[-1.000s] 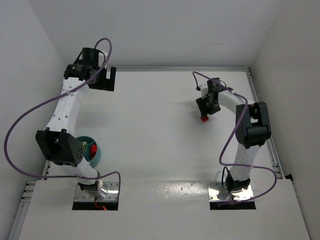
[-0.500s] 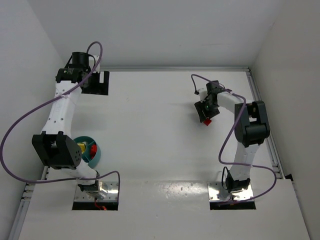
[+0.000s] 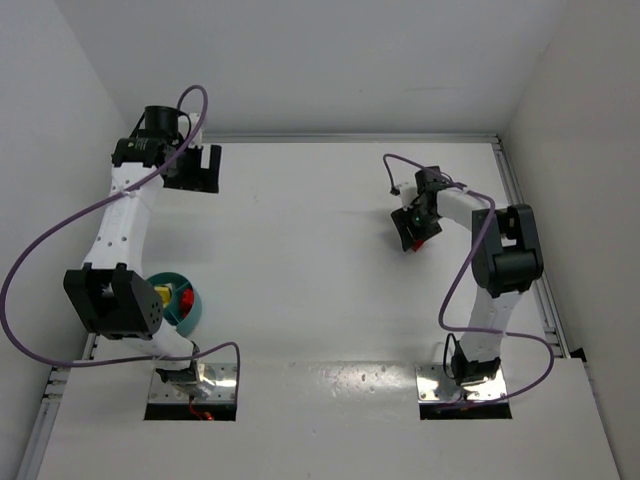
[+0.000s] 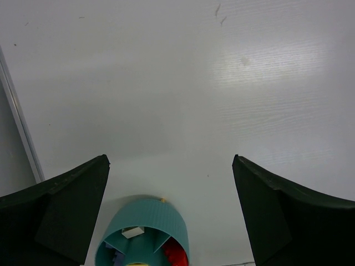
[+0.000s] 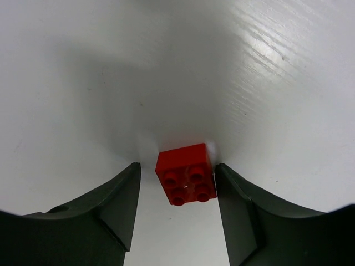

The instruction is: Sort the legos into containers by color

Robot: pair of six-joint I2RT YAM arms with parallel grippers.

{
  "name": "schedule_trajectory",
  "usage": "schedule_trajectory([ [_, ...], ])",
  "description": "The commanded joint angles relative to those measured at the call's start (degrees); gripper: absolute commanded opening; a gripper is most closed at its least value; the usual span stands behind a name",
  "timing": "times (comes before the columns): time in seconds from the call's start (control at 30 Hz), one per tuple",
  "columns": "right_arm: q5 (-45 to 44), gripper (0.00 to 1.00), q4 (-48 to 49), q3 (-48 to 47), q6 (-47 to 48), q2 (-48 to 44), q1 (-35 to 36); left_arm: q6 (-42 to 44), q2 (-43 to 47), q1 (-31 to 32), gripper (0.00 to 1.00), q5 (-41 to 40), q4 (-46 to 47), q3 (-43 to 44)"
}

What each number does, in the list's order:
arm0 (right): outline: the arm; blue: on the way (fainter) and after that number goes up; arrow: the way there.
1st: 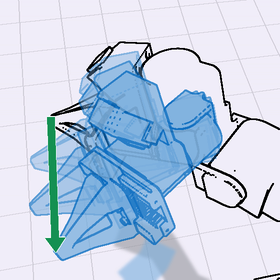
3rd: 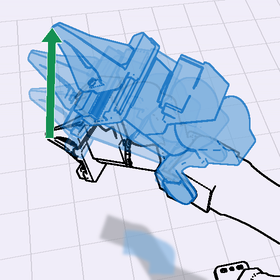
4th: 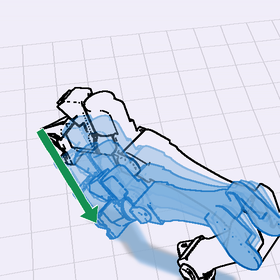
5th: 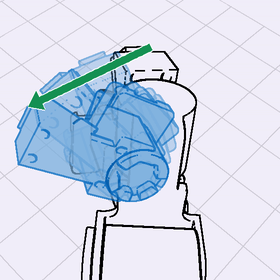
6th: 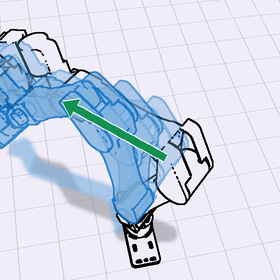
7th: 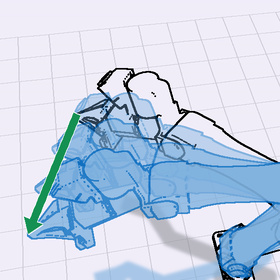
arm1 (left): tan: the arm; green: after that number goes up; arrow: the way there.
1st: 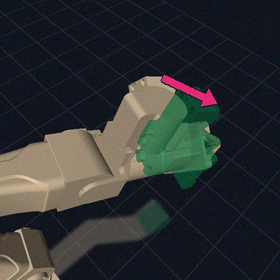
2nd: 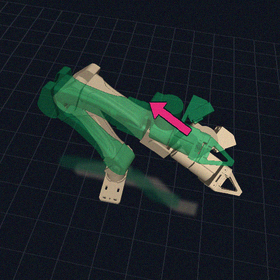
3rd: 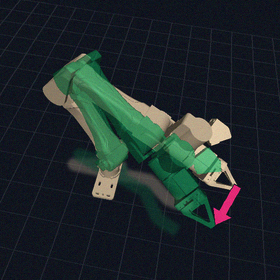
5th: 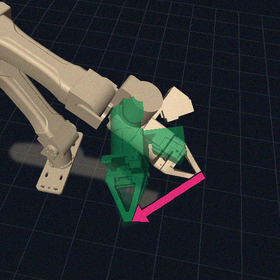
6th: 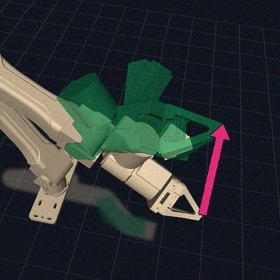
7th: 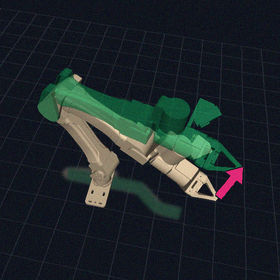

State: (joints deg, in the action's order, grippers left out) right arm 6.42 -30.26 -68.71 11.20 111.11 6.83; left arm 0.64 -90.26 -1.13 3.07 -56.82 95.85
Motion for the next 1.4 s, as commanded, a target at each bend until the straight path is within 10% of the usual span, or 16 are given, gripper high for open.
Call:
schedule_trajectory([
  [0.0,0.6,0.56,-1.4,1.4,1.1,-1.7,-0.8,2.5,3.2,-0.5,0.99,3.1,0.7,-1.5],
  [0.27,4.7,0.21,-1.9,-0.3,1.6,-1.7,-1.3,4.9,8.2,-0.5,0.99,11.6,3.9,-7.6],
  [0.47,32.9,0.12,-10.5,-10.6,2.8,-1.7,0.2,7.0,26.6,-0.5,0.99,31.0,21.7,-27.7],
  [0.67,61.7,0.07,-14.9,-22.8,-5.6,3.4,6.9,4.1,28.6,8.1,0.93,32.1,27.4,-33.3],
  [0.8,68.0,0.07,-7.5,-24.2,-17.1,5.3,12.6,3.6,24.7,13.9,0.93,30.5,26.2,-31.9],
  [1.03,70.4,0.07,34.6,-18.0,-53.6,3.0,20.8,7.3,21.0,20.9,0.88,21.5,27.6,-29.7],
  [1.37,69.9,0.06,52.0,-16.1,-73.0,4.9,23.1,9.6,19.9,25.6,0.84,19.8,27.0,-28.0],
])
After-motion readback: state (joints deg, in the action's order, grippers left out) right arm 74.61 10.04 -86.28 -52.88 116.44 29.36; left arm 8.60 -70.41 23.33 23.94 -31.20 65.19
